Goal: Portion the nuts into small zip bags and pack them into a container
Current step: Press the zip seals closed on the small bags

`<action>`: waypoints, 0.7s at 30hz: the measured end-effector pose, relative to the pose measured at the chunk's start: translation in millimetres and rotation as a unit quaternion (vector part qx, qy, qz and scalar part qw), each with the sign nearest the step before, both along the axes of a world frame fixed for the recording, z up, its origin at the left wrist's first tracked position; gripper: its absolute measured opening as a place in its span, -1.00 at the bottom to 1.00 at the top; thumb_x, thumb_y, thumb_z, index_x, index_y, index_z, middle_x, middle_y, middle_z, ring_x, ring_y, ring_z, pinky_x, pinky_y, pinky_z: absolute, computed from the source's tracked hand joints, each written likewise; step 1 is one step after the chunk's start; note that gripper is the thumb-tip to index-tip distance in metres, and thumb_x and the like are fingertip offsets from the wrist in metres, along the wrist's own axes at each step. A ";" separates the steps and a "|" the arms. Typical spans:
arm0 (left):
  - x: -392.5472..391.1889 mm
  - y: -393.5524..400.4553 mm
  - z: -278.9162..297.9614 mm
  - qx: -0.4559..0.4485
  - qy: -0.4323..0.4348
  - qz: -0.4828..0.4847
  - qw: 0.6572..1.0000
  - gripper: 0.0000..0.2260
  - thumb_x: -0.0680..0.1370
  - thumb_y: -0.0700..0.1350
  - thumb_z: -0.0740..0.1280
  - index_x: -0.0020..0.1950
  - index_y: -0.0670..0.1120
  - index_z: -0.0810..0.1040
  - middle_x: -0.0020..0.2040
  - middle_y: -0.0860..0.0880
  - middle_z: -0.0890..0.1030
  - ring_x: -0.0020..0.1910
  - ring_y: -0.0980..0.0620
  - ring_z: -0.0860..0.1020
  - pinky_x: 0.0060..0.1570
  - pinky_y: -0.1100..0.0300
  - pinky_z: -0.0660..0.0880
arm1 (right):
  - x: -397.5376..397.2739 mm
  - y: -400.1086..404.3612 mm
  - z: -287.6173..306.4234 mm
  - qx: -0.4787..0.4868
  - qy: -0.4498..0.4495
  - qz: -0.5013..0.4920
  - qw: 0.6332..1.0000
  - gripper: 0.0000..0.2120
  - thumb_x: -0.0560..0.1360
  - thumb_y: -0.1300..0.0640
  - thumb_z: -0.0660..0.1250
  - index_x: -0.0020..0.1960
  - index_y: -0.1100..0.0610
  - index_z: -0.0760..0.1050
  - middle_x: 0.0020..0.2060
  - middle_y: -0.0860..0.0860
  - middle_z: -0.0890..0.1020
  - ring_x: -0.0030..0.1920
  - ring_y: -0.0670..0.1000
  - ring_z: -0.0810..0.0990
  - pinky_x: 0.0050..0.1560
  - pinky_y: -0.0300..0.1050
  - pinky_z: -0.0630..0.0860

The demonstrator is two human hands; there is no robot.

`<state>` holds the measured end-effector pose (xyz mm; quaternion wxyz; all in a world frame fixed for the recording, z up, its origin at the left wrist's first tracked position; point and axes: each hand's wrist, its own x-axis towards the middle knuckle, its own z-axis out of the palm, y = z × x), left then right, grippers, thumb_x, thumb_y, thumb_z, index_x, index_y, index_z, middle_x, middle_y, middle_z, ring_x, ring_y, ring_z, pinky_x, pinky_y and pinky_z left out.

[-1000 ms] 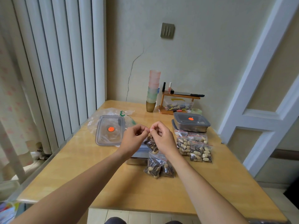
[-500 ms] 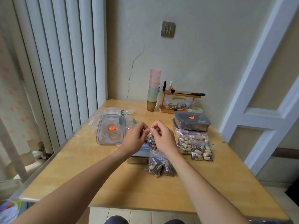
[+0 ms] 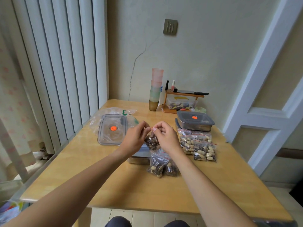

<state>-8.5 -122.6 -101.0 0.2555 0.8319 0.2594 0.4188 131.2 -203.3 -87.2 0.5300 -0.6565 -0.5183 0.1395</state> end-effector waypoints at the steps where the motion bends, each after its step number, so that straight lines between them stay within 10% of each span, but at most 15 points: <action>1: -0.9 -0.2 0.8 -0.006 -0.009 -0.001 1.000 -0.82 0.68 -0.01 0.26 -0.04 -0.08 0.52 -0.35 0.06 0.54 -0.35 0.16 0.52 -0.37 0.33 0.36 | -0.4 -0.5 3.6 0.005 0.006 0.000 1.000 -0.90 0.61 0.13 0.36 -0.08 0.00 0.56 -0.20 -0.06 0.71 -0.12 -0.10 0.69 0.05 -0.05 0.63; 11: -18.2 -4.0 8.9 -0.137 -0.071 -0.068 0.986 -0.79 0.60 -0.08 0.25 -0.24 -0.02 0.44 -0.32 0.04 0.50 -0.28 0.06 0.46 -0.22 0.09 0.39 | 4.6 -6.2 9.1 0.001 0.091 0.028 0.995 -0.77 0.67 0.07 0.29 -0.06 0.20 0.57 -0.16 0.07 0.72 -0.13 0.00 0.74 0.14 0.17 0.65; 21: -32.1 -11.6 -35.2 0.099 0.179 -0.057 0.977 -0.83 0.45 0.03 0.23 -0.18 -0.04 0.50 -0.22 0.04 0.50 -0.13 0.03 0.40 -0.12 0.17 0.35 | 19.6 -17.8 -18.9 -0.011 0.043 -0.083 0.996 -0.84 0.65 0.18 0.25 -0.08 0.13 0.54 -0.18 -0.01 0.68 -0.18 -0.03 0.71 0.02 0.08 0.65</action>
